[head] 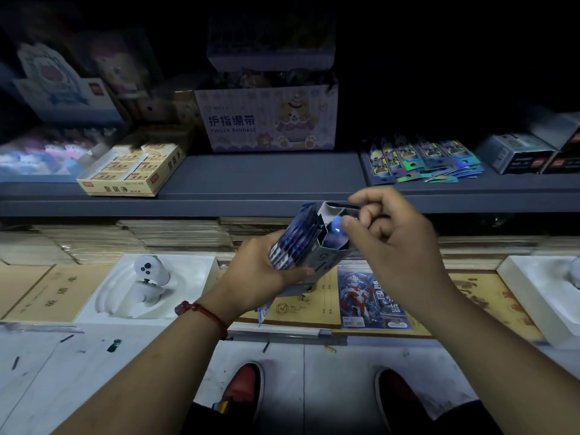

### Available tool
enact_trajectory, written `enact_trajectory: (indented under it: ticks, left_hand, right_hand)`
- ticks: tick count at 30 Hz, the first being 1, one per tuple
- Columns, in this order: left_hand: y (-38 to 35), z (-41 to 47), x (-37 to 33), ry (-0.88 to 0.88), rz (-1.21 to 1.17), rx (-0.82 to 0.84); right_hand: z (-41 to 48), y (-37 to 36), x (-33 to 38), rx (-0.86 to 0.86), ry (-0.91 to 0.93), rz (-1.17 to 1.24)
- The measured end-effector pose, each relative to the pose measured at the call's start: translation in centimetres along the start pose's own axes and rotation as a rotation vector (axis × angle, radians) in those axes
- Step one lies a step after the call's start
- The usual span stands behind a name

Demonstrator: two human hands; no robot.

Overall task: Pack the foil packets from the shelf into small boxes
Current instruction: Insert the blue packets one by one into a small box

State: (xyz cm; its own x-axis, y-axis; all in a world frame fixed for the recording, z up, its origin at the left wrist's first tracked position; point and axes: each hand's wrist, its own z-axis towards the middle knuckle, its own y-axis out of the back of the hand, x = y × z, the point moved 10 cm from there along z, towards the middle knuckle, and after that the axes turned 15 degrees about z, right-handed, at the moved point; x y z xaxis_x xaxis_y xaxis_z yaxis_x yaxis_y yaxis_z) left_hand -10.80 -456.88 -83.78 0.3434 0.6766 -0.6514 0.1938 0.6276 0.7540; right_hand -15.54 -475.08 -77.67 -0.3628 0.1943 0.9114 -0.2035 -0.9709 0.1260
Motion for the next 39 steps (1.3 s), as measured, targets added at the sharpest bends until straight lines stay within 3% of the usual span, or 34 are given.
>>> enact_trajectory:
  ticks: [6, 13, 21, 26, 33, 39]
  left_hand:
    - [-0.2, 0.6, -0.2, -0.020, 0.024, 0.009]
    - [-0.7, 0.9, -1.3, -0.101, 0.071, 0.024]
    - [-1.1, 1.0, -1.5, -0.155, 0.119, 0.021]
    - [-1.7, 0.6, -1.5, -0.196, 0.191, 0.039]
    - [-2.4, 0.6, -1.1, -0.205, 0.223, 0.077]
    - [-2.4, 0.9, -1.0, -0.192, 0.194, 0.060]
  right_hand:
    - [0.1, 0.0, 0.4, 0.000, 0.041, 0.006]
    - [-0.6, -1.7, 2.8, 0.111, 0.257, -0.255]
    - [-0.5, -2.1, 2.8, 0.159, 0.233, -0.326]
    - [-0.8, -3.2, 2.7, 0.325, 0.218, -0.377]
    - [-1.0, -3.2, 3.1, 0.388, 0.229, -0.357]
    - [-1.3, -3.9, 2.6, 0.427, 0.305, -0.582]
